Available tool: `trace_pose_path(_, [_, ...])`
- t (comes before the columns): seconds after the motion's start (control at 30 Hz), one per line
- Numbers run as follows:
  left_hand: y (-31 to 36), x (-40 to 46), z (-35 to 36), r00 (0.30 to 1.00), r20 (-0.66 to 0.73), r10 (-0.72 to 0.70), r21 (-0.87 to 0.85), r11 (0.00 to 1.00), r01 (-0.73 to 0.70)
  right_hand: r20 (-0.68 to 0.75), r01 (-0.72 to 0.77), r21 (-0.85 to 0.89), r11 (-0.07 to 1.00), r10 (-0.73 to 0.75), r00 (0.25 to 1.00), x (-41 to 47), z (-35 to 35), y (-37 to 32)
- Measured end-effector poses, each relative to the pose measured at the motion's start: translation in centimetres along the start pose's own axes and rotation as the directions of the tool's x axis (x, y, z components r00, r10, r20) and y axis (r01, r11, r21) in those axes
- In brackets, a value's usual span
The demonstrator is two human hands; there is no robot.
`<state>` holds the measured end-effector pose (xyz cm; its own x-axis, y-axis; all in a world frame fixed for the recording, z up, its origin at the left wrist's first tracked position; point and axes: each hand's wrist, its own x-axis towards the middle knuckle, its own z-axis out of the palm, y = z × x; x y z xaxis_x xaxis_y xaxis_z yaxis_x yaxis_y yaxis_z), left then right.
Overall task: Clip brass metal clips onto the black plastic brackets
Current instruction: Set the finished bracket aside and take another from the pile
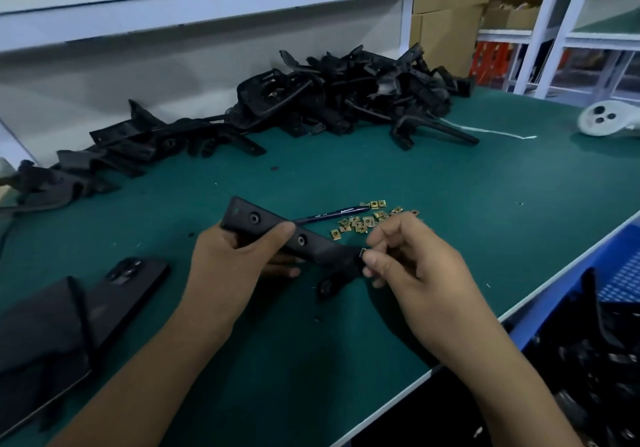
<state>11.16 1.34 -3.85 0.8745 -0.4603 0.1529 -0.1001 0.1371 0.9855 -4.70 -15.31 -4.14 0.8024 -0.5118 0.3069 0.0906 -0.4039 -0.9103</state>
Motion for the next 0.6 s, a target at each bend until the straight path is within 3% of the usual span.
trace_pose_path(0.23, [0.7, 0.2, -0.7, 0.999, -0.052, -0.012, -0.242, 0.970, -0.001, -0.096, -0.030, 0.311, 0.950, 0.062, 0.993, 0.2, -1.2, -0.2])
trace_pose_path(0.37, [1.1, -0.1, -0.3, 1.000, -0.020, -0.017, -0.280, 0.960, 0.010, -0.105, -0.053, 0.534, 0.844, 0.128, 0.986, 0.1, 0.6, -1.0])
trace_pose_path(0.6, [1.4, -0.2, -0.3, 1.000, 0.003, 0.012, -0.263, 0.965, -0.011, -0.195, 0.039, 0.563, 0.826, 0.087, 0.977, -0.1, 2.2, -1.5])
